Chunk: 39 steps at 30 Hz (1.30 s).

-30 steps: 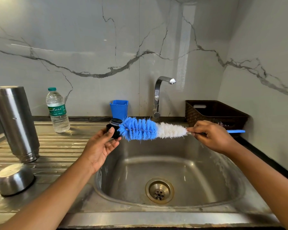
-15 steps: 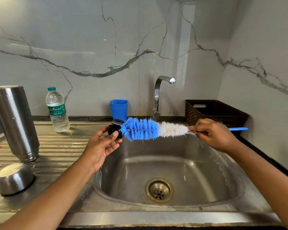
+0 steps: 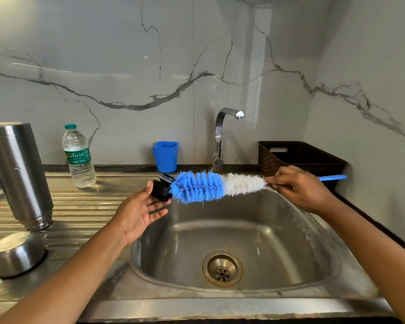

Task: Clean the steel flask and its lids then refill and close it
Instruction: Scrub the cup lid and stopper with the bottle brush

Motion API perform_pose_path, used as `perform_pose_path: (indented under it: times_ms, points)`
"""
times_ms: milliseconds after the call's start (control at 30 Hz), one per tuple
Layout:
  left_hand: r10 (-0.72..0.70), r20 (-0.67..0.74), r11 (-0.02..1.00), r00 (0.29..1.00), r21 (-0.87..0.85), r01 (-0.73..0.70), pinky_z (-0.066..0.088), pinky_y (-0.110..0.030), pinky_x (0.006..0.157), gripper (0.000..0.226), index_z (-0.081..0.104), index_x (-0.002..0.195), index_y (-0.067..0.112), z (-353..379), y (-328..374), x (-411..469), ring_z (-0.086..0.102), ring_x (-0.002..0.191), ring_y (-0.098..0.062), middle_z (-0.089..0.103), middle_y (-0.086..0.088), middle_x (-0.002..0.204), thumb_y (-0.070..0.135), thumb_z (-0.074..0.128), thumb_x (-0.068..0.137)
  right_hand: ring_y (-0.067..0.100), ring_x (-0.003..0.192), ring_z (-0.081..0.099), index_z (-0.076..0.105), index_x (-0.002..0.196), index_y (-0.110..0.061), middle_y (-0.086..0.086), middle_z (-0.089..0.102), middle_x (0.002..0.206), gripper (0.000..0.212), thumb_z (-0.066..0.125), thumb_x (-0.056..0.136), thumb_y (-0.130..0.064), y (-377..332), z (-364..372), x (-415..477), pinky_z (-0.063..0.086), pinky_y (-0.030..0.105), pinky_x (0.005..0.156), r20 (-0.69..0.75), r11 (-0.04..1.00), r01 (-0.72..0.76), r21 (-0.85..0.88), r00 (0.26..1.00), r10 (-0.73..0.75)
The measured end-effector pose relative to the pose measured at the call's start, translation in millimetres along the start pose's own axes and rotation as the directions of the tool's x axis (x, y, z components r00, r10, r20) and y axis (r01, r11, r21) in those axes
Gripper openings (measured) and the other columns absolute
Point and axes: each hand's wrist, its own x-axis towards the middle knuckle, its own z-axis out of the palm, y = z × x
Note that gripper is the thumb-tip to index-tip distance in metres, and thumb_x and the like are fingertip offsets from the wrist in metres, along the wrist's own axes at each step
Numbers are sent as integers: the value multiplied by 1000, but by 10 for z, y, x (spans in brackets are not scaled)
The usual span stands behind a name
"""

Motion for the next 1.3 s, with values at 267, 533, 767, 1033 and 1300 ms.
perform_pose_path:
  times_ms: [267, 533, 767, 1033, 1300]
  points:
    - [28, 25, 997, 999, 68, -30, 57, -21, 55, 39, 58, 112, 5, -5, -17, 6, 72, 70, -17, 73, -11, 87, 27, 60, 80, 10, 76, 50, 73, 105, -19, -5, 60, 78, 29, 72, 81, -5, -18, -9, 10, 30, 13, 57, 0, 998, 37, -51, 999, -37]
    - [-12, 98, 992, 995, 129, 0, 54, -21, 50, 99, 64, 101, 8, -62, -21, 38, 69, 67, -11, 73, -10, 84, 58, 91, 21, 14, 69, 47, 75, 98, -18, -3, 60, 76, 26, 73, 78, -2, 57, -74, 28, 44, 34, 53, -85, 990, 98, -104, 991, -107]
    - [-43, 158, 989, 987, 150, 19, 54, -22, 51, 99, 64, 106, 6, -83, -39, 41, 69, 70, -15, 72, -15, 91, 55, 92, 26, 20, 69, 50, 75, 97, -21, -3, 62, 78, 26, 55, 82, -19, 94, -82, 32, 41, 34, 57, -132, 985, 102, -137, 984, -121]
    - [-5, 182, 963, 983, 265, -44, 52, -19, 48, 100, 65, 102, 10, -77, -49, 37, 67, 65, -11, 72, -6, 81, 49, 94, 15, 22, 71, 52, 76, 96, -21, -3, 61, 78, 32, 76, 73, 2, 28, -27, 48, 29, 30, 62, -98, 982, 94, -163, 989, -111]
    - [-60, 314, 954, 948, 297, -38, 56, -22, 52, 98, 61, 118, 9, -128, 18, 19, 70, 82, -19, 71, -16, 102, 44, 95, 33, 25, 69, 52, 76, 94, -20, -1, 61, 77, 24, 61, 80, -8, 78, -116, 30, 28, 31, 61, -137, 981, 95, -172, 983, -119]
